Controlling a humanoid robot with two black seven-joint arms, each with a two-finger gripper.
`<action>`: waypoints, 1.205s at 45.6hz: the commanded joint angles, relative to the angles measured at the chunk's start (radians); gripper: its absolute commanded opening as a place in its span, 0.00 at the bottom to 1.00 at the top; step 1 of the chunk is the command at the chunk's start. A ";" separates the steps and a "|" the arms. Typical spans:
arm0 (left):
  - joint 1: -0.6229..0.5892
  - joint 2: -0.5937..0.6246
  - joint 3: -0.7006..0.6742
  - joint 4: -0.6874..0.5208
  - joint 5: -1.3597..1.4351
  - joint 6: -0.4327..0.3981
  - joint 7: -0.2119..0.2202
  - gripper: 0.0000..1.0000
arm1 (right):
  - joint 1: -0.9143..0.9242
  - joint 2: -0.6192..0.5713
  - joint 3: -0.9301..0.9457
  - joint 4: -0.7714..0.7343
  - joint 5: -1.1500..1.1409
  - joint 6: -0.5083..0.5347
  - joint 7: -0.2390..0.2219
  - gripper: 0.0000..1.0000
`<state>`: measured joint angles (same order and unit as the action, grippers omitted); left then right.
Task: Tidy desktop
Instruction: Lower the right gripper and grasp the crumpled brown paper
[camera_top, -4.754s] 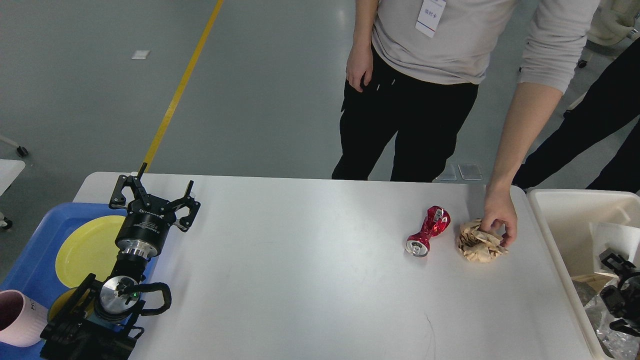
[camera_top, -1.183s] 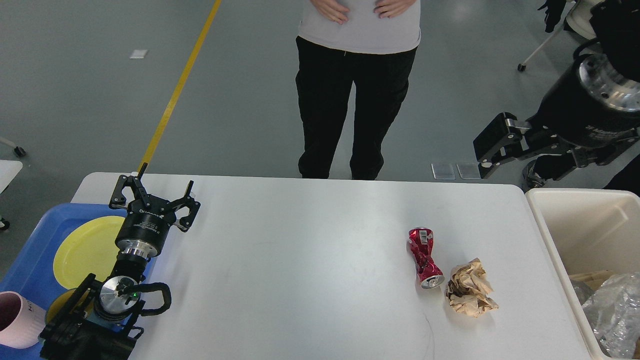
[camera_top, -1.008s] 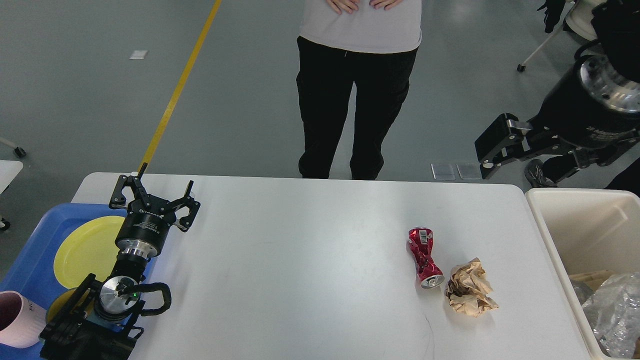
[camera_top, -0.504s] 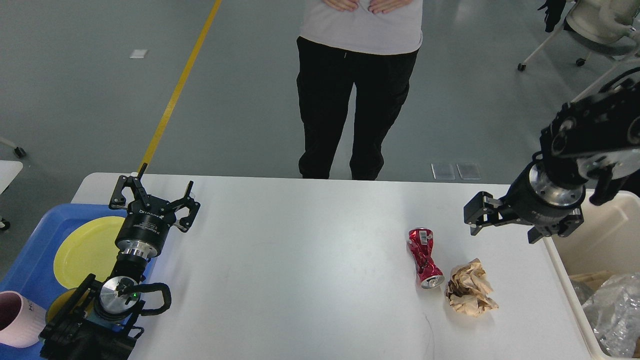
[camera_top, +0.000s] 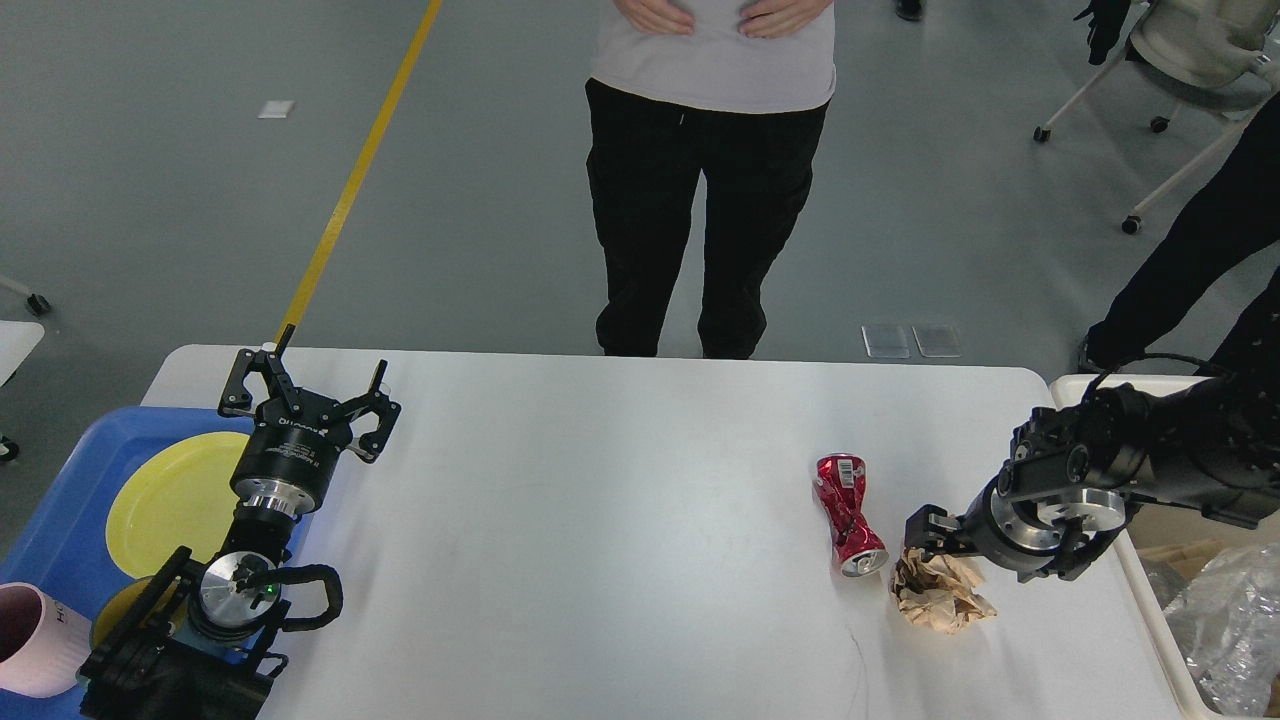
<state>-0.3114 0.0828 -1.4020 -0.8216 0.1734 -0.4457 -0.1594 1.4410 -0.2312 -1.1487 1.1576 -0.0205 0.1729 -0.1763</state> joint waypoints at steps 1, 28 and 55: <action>0.000 0.000 0.000 0.001 0.000 -0.001 0.000 0.97 | -0.071 0.012 0.009 -0.047 0.001 -0.041 0.001 1.00; 0.000 0.000 0.000 0.001 0.000 -0.001 0.000 0.97 | -0.192 0.027 0.121 -0.133 0.019 -0.047 0.001 1.00; 0.000 0.000 0.000 -0.001 0.000 0.001 0.000 0.97 | -0.179 0.007 0.127 -0.128 0.051 -0.047 0.000 0.00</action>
<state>-0.3114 0.0828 -1.4020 -0.8210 0.1733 -0.4453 -0.1594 1.2573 -0.2153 -1.0216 1.0291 0.0301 0.1281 -0.1763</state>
